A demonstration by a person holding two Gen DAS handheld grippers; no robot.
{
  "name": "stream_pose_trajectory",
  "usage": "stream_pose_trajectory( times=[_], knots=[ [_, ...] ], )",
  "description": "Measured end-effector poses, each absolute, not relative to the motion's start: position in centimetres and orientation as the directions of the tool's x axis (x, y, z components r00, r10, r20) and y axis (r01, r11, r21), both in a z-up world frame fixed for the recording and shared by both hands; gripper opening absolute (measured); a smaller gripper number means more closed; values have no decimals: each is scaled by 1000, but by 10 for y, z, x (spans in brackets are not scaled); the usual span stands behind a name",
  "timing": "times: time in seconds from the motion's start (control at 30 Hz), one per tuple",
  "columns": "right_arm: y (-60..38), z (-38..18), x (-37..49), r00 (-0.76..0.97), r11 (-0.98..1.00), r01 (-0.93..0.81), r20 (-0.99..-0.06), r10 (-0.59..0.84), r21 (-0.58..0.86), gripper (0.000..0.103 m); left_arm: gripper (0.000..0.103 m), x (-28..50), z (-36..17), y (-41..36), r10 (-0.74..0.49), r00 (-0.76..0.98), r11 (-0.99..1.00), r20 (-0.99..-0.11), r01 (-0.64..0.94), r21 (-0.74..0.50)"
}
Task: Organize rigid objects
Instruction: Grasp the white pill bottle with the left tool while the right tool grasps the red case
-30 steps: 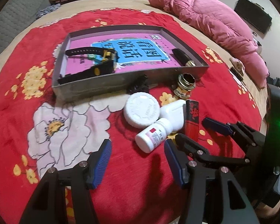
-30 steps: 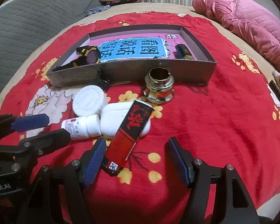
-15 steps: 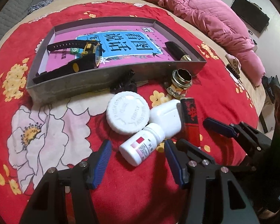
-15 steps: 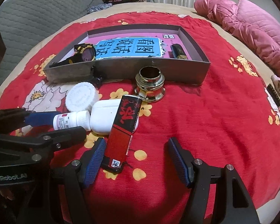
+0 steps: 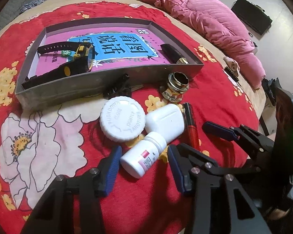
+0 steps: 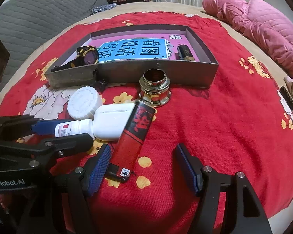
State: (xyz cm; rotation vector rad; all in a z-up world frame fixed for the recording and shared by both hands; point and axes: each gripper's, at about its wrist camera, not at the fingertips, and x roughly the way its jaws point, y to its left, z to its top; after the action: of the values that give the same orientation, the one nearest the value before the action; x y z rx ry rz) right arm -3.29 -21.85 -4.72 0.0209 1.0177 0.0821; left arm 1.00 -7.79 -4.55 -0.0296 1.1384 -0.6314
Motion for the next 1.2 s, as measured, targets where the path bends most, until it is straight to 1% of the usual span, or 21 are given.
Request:
stream_pose_trajectory(
  times=[0.1, 0.33, 0.5, 0.6, 0.8, 0.93, 1.1, 1.2],
  knots=[
    [-223, -46, -34, 521, 997, -51, -850, 75, 57, 70, 47, 9, -45, -76, -497, 255, 812, -830, 475, -341],
    [-237, -46, -34, 511, 995, -22, -854, 97, 100, 70, 47, 4, -46, -84, -473, 247, 788, -846, 548, -281],
    [-237, -45, -34, 509, 995, -27, -855, 100, 101, 70, 47, 2, -44, -87, -481, 242, 773, -843, 571, -277],
    [-237, -46, -33, 508, 994, -23, -855, 104, 107, 70, 41, 0, -44, -88, -476, 248, 769, -844, 583, -262],
    [-235, -46, -29, 504, 993, -13, -857, 108, 117, 70, 40, -5, -46, -93, -451, 275, 771, -849, 598, -216],
    [-235, -48, -27, 497, 992, -9, -860, 115, 127, 70, 33, -6, -47, -93, -440, 284, 775, -852, 600, -200],
    [-236, -51, -25, 493, 990, -5, -861, 126, 142, 70, 33, -9, -48, -98, -405, 300, 784, -864, 600, -159],
    [-237, -51, -25, 490, 990, -5, -862, 128, 144, 67, 33, -10, -48, -99, -388, 307, 791, -869, 595, -143]
  ],
)
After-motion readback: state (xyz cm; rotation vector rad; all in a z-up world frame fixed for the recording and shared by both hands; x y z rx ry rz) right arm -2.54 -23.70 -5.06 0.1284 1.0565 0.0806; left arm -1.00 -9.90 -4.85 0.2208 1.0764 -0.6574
